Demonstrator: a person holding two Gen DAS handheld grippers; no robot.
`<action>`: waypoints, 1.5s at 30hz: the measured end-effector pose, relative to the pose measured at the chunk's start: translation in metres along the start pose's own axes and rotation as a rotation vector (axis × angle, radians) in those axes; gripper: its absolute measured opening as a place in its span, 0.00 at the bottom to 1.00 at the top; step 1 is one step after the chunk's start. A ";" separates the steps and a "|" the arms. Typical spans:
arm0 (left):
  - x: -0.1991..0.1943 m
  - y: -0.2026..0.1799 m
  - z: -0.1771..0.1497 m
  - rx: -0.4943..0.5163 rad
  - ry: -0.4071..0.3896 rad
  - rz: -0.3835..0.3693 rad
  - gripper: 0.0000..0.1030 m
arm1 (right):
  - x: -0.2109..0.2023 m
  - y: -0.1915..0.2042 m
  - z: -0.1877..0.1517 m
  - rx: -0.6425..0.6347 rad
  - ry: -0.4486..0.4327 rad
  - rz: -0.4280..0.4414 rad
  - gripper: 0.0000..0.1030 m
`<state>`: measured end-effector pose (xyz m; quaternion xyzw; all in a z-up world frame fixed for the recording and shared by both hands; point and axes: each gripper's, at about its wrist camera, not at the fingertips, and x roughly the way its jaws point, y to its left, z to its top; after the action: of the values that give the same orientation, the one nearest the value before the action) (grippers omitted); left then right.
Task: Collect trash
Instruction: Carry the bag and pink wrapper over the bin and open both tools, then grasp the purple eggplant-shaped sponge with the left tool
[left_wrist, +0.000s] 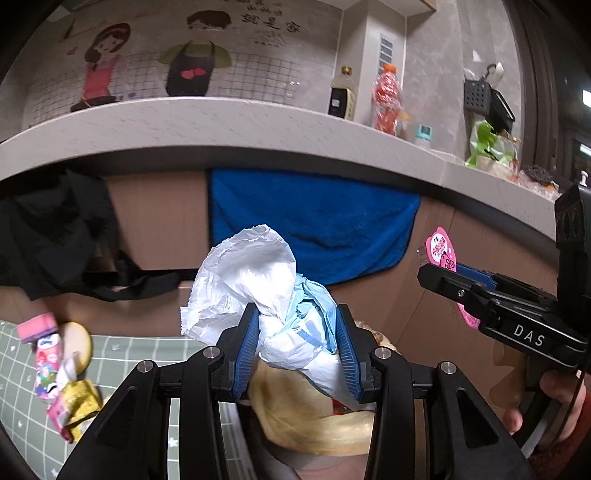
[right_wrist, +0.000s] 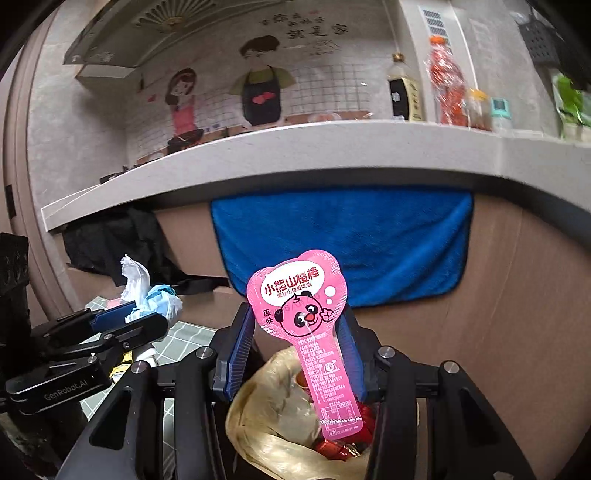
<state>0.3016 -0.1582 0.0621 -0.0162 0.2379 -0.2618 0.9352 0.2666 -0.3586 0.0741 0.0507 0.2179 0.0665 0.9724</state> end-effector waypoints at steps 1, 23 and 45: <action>0.004 -0.002 -0.001 0.002 0.007 -0.006 0.41 | 0.001 -0.003 -0.001 0.004 0.002 -0.006 0.41; 0.092 -0.012 -0.024 0.006 0.161 -0.108 0.41 | 0.054 -0.042 -0.030 0.041 0.095 -0.057 0.41; 0.035 0.103 -0.011 -0.086 0.151 -0.042 0.66 | 0.055 -0.015 -0.035 0.070 0.126 -0.090 0.48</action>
<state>0.3718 -0.0858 0.0210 -0.0418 0.3186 -0.2715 0.9072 0.3020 -0.3625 0.0174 0.0703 0.2830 0.0183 0.9564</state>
